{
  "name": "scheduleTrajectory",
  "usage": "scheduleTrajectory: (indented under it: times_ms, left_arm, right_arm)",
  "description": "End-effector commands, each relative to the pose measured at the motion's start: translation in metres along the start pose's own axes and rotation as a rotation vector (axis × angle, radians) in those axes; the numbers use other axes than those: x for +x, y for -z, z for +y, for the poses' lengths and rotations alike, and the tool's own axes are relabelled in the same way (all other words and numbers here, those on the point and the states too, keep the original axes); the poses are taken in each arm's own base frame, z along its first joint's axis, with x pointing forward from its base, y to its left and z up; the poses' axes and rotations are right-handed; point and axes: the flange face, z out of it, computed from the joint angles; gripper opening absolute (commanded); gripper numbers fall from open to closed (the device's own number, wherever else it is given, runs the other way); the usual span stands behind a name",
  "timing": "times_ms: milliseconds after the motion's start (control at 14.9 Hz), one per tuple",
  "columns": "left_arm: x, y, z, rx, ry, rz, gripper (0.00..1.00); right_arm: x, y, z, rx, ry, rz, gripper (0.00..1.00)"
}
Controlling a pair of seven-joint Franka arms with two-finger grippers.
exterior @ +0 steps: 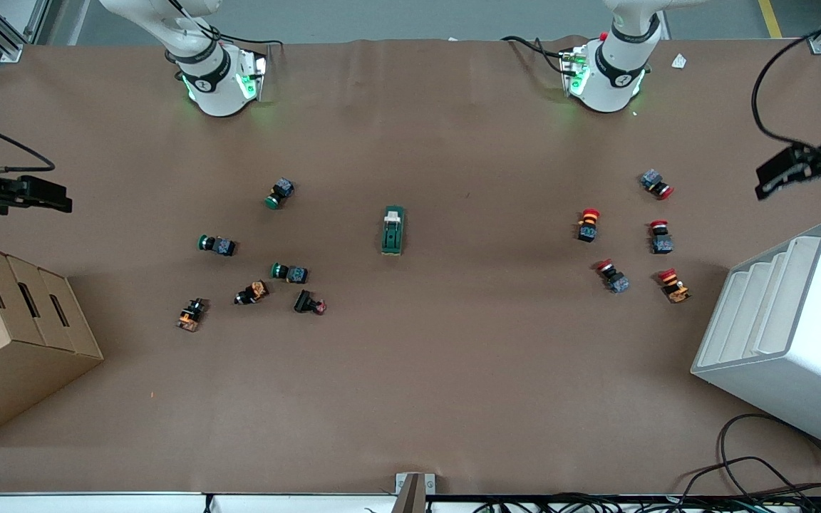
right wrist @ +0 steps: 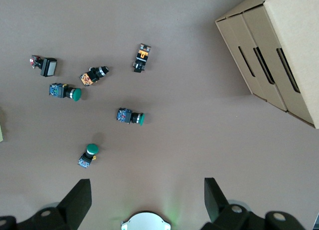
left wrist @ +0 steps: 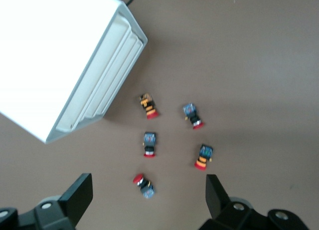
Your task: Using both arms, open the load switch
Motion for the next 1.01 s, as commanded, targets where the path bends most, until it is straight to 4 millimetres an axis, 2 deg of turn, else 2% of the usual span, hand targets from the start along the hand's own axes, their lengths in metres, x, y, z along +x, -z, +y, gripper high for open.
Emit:
scheduleTrajectory:
  times_ms: [0, 202, 337, 942]
  left_arm:
    - [-0.029, 0.005, 0.009, -0.004, -0.062, -0.011, 1.00]
    - [-0.043, 0.012, 0.018, 0.001, -0.115, -0.001, 1.00]
    - [-0.050, 0.007, 0.023, -0.032, -0.116, -0.011, 1.00]
    - [-0.050, 0.007, 0.033, -0.036, 0.007, -0.011, 1.00]
  right_arm:
    - [-0.018, 0.002, 0.001, 0.011, -0.003, 0.023, 1.00]
    - [-0.036, 0.012, 0.004, 0.013, -0.009, 0.041, 1.00]
    - [-0.048, 0.018, 0.005, 0.014, -0.008, 0.061, 1.00]
    - [-0.074, 0.034, 0.008, 0.018, -0.018, 0.109, 1.00]
